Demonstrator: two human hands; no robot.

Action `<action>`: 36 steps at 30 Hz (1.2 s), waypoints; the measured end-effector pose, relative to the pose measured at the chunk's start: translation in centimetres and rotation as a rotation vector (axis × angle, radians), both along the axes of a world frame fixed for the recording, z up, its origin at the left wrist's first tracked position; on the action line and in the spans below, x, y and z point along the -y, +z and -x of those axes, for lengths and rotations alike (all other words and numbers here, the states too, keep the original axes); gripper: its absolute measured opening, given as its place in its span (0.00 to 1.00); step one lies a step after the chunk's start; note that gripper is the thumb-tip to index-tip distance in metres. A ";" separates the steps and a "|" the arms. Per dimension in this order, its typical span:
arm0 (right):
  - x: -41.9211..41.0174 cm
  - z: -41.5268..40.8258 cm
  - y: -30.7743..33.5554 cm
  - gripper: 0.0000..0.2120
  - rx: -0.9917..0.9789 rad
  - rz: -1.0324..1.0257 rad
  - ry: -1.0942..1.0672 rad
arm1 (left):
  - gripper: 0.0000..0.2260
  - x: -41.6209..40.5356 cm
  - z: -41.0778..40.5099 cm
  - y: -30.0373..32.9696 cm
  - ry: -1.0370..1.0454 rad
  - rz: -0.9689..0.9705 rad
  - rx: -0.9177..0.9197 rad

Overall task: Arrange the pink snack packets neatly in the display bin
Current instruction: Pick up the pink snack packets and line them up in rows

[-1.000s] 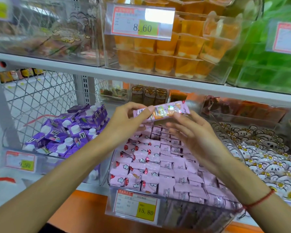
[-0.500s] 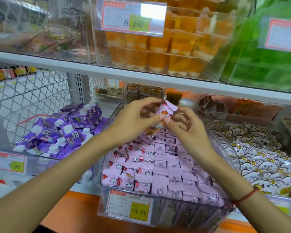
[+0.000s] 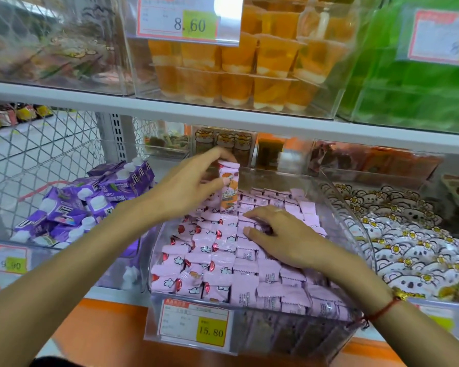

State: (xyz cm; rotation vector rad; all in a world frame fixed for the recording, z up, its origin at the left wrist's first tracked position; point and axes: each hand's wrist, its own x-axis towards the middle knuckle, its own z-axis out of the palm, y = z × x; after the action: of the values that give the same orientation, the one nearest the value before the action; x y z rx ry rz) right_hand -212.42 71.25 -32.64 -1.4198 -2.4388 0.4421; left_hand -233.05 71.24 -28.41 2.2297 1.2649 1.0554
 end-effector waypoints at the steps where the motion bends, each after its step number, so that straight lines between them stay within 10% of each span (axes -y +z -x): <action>1: -0.1 0.0 0.0 0.23 0.001 -0.002 -0.001 | 0.10 -0.1 0.2 0.2 -0.023 0.031 -0.013; 12: -0.3 0.1 -0.4 0.22 -0.002 -0.063 0.003 | 0.17 -1.7 -0.8 -2.1 0.024 0.061 -0.921; 23: -3.0 2.0 2.2 0.07 0.043 -0.264 -0.082 | 0.13 5.3 2.1 -1.7 0.427 -0.380 -0.377; 36: -8.1 5.8 2.4 0.09 0.204 0.078 -0.038 | 0.05 6.3 4.3 -4.5 0.545 0.028 -0.034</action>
State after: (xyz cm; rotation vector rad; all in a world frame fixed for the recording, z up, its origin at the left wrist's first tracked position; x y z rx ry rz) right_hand -218.21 79.33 -30.22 -1.6128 -2.5727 0.4063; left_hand -237.39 64.93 -32.91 1.9271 1.9537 1.1682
